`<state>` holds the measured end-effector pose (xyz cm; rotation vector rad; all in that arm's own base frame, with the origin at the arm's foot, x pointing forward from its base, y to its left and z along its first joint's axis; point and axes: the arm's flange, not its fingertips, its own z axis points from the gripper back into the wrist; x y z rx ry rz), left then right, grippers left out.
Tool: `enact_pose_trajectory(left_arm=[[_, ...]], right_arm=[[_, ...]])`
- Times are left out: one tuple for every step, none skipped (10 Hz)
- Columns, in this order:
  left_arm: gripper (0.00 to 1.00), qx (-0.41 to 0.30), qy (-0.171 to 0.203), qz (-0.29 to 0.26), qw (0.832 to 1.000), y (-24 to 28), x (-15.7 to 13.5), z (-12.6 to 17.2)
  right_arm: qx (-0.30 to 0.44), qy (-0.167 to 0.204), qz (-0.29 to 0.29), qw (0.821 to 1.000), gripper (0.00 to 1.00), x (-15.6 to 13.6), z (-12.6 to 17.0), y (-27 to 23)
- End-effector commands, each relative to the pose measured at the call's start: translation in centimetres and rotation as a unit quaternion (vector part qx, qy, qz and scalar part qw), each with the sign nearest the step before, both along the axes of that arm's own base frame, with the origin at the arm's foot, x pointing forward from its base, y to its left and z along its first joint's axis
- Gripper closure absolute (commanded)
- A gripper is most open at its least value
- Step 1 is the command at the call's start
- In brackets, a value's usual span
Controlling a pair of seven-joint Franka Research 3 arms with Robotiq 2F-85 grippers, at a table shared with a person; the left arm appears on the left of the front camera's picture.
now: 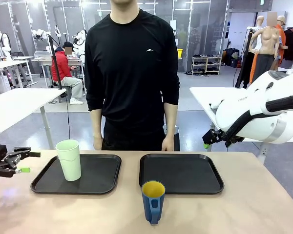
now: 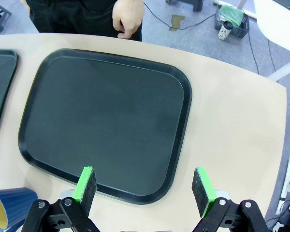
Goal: Sort and store the cups by type.
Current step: Place the picked Reusable plastic cup into the Flat Tray indicated by the person.
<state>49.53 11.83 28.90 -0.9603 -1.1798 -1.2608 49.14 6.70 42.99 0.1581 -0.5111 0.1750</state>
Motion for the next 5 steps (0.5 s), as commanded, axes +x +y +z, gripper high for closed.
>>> enact_pose_trajectory(left_arm=[[0.00, 0.093, 0.028, 0.044, 0.994, -2.9, -2.6, 2.0], [0.00, 0.118, 0.031, 0.052, 0.991, -3.3, -3.3, 2.4], [0.00, 0.145, 0.024, 0.081, 0.986, -3.4, -4.0, 3.0], [0.00, 0.148, 0.023, 0.088, 0.985, -3.3, -4.3, 3.3], [0.00, 0.152, 0.024, 0.086, 0.984, -3.3, -4.5, 3.5]], right_arm=[[0.003, -0.001, 0.000, 1.000, 0.00, -0.1, 0.1, -0.1], [0.003, -0.001, 0.000, 1.000, 0.00, -0.1, 0.1, -0.1], [0.003, -0.001, 0.000, 1.000, 0.00, -0.1, 0.1, -0.1], [0.003, -0.001, 0.000, 1.000, 0.00, -0.1, 0.1, -0.1], [0.003, -0.001, 0.000, 1.000, 0.00, -0.1, 0.1, -0.1]])
